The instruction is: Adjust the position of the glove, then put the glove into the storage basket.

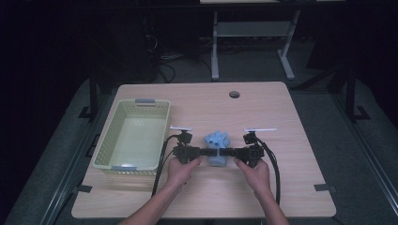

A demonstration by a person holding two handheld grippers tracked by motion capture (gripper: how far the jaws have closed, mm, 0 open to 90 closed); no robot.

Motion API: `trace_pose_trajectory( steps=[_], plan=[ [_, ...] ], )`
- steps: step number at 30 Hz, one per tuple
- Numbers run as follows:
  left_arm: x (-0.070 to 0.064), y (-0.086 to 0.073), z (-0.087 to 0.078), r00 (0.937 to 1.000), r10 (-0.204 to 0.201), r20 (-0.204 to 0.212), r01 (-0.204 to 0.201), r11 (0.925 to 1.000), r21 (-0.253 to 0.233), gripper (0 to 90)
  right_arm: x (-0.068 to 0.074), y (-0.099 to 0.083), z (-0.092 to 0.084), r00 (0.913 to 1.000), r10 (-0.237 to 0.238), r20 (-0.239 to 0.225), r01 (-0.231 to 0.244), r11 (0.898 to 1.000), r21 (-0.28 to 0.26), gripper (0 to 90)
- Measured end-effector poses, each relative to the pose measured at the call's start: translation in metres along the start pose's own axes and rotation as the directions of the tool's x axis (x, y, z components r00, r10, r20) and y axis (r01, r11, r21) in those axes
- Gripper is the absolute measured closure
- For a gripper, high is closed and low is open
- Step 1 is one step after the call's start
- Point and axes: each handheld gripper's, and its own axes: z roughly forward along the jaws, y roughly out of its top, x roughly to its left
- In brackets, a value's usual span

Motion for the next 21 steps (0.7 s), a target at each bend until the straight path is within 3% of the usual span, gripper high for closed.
trace_pose_trajectory(
  steps=[8, 21],
  plan=[
    [0.0, 0.001, 0.0, 1.0, -0.001, 0.001, 0.001, 1.0, -0.003, 72.5, 0.001, 0.002, -0.001, 1.0, -0.004, 0.007, 0.004, 1.0, 0.003, 77.1],
    [-0.004, 0.004, -0.015, 1.0, 0.005, 0.0, -0.005, 0.9997, -0.026, 72.5, 0.014, 0.01, 0.002, 0.9997, -0.026, 0.005, 0.026, 1.0, 0.001, 77.2]
  ],
)
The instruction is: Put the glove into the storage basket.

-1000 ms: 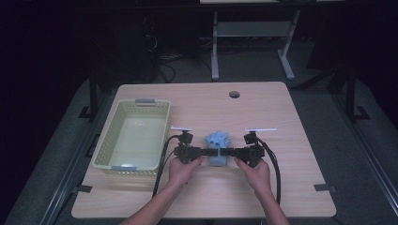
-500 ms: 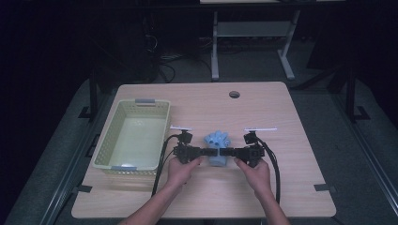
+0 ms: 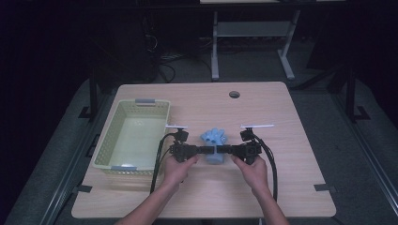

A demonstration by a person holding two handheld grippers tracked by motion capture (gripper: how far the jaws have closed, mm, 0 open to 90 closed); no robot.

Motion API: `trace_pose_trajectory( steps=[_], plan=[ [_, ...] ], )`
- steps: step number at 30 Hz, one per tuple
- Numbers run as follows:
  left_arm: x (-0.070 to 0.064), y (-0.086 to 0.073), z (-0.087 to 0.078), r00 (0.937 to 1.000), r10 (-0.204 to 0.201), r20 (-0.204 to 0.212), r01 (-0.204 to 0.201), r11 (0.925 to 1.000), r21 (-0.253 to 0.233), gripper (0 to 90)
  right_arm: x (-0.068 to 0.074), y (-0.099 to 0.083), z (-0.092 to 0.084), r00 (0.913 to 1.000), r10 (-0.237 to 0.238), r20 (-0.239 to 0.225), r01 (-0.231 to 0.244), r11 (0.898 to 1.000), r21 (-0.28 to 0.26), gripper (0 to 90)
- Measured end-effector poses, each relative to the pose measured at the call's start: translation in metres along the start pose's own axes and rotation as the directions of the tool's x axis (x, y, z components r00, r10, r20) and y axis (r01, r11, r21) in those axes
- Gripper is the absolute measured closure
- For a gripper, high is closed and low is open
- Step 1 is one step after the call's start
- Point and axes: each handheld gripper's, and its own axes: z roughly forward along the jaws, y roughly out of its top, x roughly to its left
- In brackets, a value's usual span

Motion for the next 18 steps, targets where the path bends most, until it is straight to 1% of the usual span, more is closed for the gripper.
trace_pose_trajectory(
  steps=[2, 7, 10, 11, 15, 18],
  plan=[
    [-0.002, 0.001, -0.002, 1.0, 0.007, 0.002, -0.007, 1.0, 0.0, 72.5, 0.002, 0.001, -0.001, 1.0, 0.006, -0.006, -0.006, 1.0, 0.001, 77.2],
    [-0.008, 0.007, -0.01, 0.9998, 0.021, 0.006, -0.021, 0.9997, -0.011, 72.6, 0.01, 0.007, -0.004, 0.9999, -0.012, -0.004, 0.012, 1.0, -0.004, 77.3],
    [-0.011, 0.012, -0.016, 0.9996, 0.028, 0.004, -0.028, 0.9995, -0.017, 72.6, 0.014, 0.012, -0.005, 0.9997, -0.02, -0.017, 0.02, 1.0, -0.014, 77.3],
    [-0.011, 0.012, -0.016, 0.9996, 0.028, 0.004, -0.028, 0.9995, -0.017, 72.6, 0.014, 0.012, -0.005, 0.9997, -0.02, -0.017, 0.02, 1.0, -0.014, 77.3],
    [-0.012, 0.016, -0.024, 0.9994, 0.034, 0.009, -0.034, 0.9987, -0.037, 72.6, 0.022, 0.02, -0.004, 0.9991, -0.036, -0.021, 0.036, 0.999, -0.017, 77.3],
    [-0.012, 0.018, -0.029, 0.9994, 0.032, 0.016, -0.031, 0.9984, -0.046, 72.6, 0.025, 0.024, -0.003, 0.9985, -0.044, -0.033, 0.044, 0.999, -0.02, 77.3]
  ],
)
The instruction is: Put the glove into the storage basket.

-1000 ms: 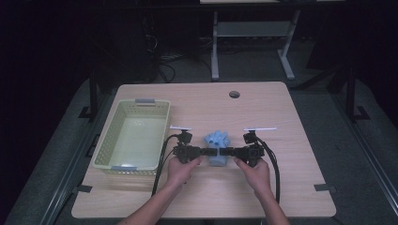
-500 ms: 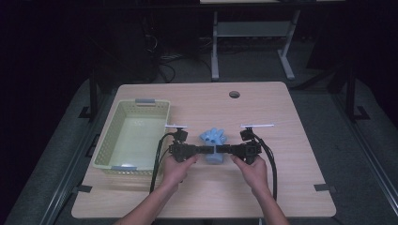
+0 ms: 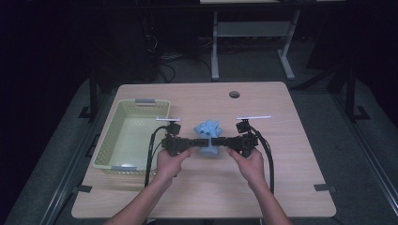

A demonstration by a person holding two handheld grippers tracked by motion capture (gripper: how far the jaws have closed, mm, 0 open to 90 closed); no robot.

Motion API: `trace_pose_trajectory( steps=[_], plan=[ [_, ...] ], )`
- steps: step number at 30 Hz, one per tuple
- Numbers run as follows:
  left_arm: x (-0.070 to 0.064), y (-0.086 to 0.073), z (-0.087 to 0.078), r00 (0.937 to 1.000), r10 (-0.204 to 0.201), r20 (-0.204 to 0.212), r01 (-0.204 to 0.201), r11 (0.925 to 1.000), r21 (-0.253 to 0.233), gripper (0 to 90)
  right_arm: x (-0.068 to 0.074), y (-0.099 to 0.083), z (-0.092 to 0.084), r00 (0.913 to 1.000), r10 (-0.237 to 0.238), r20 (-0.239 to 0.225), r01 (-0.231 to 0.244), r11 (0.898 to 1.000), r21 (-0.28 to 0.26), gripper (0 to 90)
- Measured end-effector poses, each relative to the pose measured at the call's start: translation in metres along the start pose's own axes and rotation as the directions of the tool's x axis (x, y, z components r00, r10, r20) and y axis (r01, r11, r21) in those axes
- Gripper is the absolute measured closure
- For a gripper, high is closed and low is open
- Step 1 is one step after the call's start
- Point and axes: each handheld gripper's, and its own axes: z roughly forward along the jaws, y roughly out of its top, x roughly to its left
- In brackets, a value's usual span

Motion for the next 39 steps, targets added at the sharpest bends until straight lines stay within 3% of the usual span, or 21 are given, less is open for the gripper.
trace_pose_trajectory(
  steps=[21, 39],
  plan=[
    [0.002, 0.015, -0.035, 1.0, 0.003, 0.005, -0.003, 0.9995, -0.031, 72.6, 0.026, 0.025, 0.014, 0.9989, -0.04, -0.026, 0.04, 0.999, 0.012, 77.3],
    [0.007, 0.023, -0.071, 0.9997, 0.007, -0.025, -0.008, 0.9976, -0.068, 72.5, 0.047, 0.045, 0.039, 0.9945, -0.08, -0.067, 0.083, 0.996, 0.031, 77.4]
  ],
)
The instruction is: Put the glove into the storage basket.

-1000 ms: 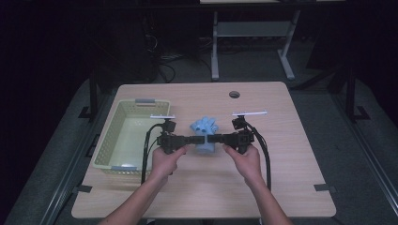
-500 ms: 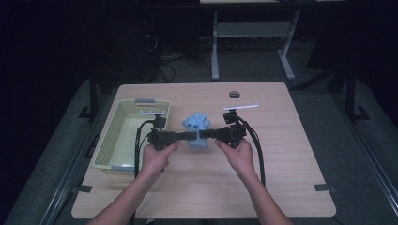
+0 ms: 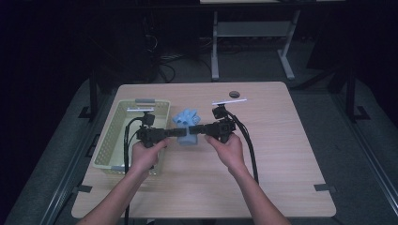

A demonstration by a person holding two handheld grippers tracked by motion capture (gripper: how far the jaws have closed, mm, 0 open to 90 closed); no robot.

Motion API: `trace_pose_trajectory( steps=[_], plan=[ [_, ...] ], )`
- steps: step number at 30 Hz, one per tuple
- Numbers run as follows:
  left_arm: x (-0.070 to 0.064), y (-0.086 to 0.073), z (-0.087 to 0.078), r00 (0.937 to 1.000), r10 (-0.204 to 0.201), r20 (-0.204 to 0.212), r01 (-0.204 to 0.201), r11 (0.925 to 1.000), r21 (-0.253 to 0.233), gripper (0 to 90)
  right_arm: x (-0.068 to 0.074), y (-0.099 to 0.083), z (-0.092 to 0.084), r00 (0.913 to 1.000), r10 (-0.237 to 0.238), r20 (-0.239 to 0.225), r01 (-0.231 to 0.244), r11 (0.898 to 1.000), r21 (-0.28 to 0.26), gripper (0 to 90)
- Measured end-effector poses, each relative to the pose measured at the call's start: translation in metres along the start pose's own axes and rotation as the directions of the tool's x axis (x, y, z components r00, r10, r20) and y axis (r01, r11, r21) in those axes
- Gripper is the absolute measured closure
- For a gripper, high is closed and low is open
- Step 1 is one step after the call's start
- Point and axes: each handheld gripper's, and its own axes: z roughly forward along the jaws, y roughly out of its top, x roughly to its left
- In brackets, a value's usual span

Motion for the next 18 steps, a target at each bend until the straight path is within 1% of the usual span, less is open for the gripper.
trace_pose_trajectory(
  steps=[2, 4, 5, 8, 11, 16, 17, 18],
  plan=[
    [0.001, 0.001, -0.004, 0.9999, 0.01, -0.002, -0.01, 0.9999, -0.005, 72.6, 0.002, 0.003, 0.002, 1.0, -0.005, -0.003, 0.005, 1.0, 0.004, 77.4],
    [0.001, 0.001, -0.005, 0.9999, 0.012, -0.003, -0.012, 0.9999, -0.005, 72.6, 0.004, 0.004, 0.004, 1.0, -0.005, -0.007, 0.005, 1.0, 0.002, 77.4],
    [0.003, 0.002, -0.009, 0.9999, 0.013, -0.006, -0.013, 0.9999, -0.009, 72.5, 0.005, 0.006, 0.007, 0.9999, -0.011, -0.011, 0.011, 1.0, 0.012, 77.4],
    [0.005, 0.003, -0.014, 0.9999, 0.008, -0.006, -0.008, 0.9999, -0.015, 72.5, 0.008, 0.009, 0.011, 0.9997, -0.017, -0.018, 0.017, 1.0, 0.016, 77.4],
    [0.008, 0.004, -0.019, 1.0, -0.005, -0.001, 0.005, 0.9997, -0.024, 72.6, 0.01, 0.012, 0.015, 0.9996, -0.019, -0.022, 0.02, 1.0, 0.019, 77.4],
    [0.012, 0.005, -0.027, 0.9999, -0.003, -0.013, 0.002, 0.9997, -0.025, 72.6, 0.013, 0.016, 0.024, 0.9991, -0.023, -0.036, 0.024, 0.999, 0.025, 77.4],
    [0.012, 0.005, -0.028, 0.9998, -0.011, -0.015, 0.011, 0.9995, -0.028, 72.5, 0.014, 0.017, 0.025, 0.9991, -0.022, -0.037, 0.023, 0.999, 0.026, 77.4],
    [0.014, 0.005, -0.031, 0.9998, -0.009, -0.017, 0.008, 0.9996, -0.027, 72.6, 0.014, 0.017, 0.028, 0.999, -0.022, -0.039, 0.023, 0.999, 0.024, 77.4]
  ],
)
